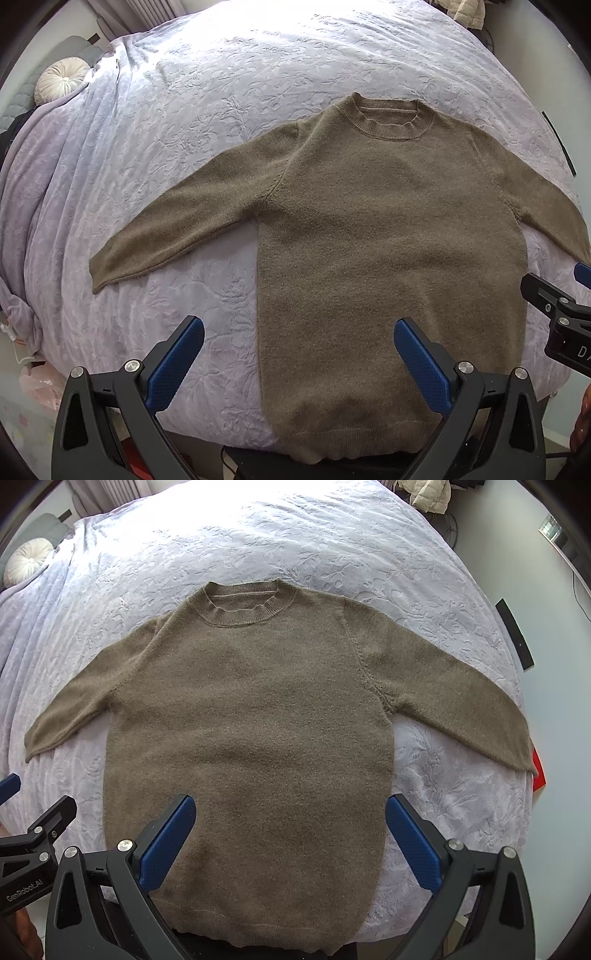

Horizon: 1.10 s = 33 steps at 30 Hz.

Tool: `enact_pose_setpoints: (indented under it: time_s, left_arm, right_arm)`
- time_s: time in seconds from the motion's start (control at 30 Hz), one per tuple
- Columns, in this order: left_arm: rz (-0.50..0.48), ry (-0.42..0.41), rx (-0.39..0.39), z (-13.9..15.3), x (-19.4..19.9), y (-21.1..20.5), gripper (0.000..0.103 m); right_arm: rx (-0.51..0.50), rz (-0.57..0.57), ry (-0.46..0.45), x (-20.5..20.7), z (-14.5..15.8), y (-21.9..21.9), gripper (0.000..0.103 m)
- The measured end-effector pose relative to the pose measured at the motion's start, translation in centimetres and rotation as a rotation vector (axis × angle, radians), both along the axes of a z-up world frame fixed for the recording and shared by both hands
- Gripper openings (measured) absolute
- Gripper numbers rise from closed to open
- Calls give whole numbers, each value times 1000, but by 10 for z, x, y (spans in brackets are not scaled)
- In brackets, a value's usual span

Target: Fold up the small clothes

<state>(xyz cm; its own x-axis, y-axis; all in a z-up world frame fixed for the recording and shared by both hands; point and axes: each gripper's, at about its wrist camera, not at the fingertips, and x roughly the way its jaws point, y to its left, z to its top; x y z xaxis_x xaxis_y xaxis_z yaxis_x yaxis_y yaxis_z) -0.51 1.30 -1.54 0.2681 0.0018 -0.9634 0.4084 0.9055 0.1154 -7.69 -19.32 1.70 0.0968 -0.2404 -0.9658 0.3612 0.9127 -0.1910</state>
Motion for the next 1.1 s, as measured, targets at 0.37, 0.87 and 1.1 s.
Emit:
enact_pose_setpoints:
  time_s: [0.37,0.87,1.1]
  left_arm:
    - [19,53,-29,-7,1,7,103]
    - [37,45,-43,-10,4,10,103]
    - [54,74,-51,-15,8,14,103]
  right_arm:
    - [8,-2,23,1,-8,5,102]
    - [16,13,36,5,-10,9,102]
    - [14,20,44,7,-13,11,102]
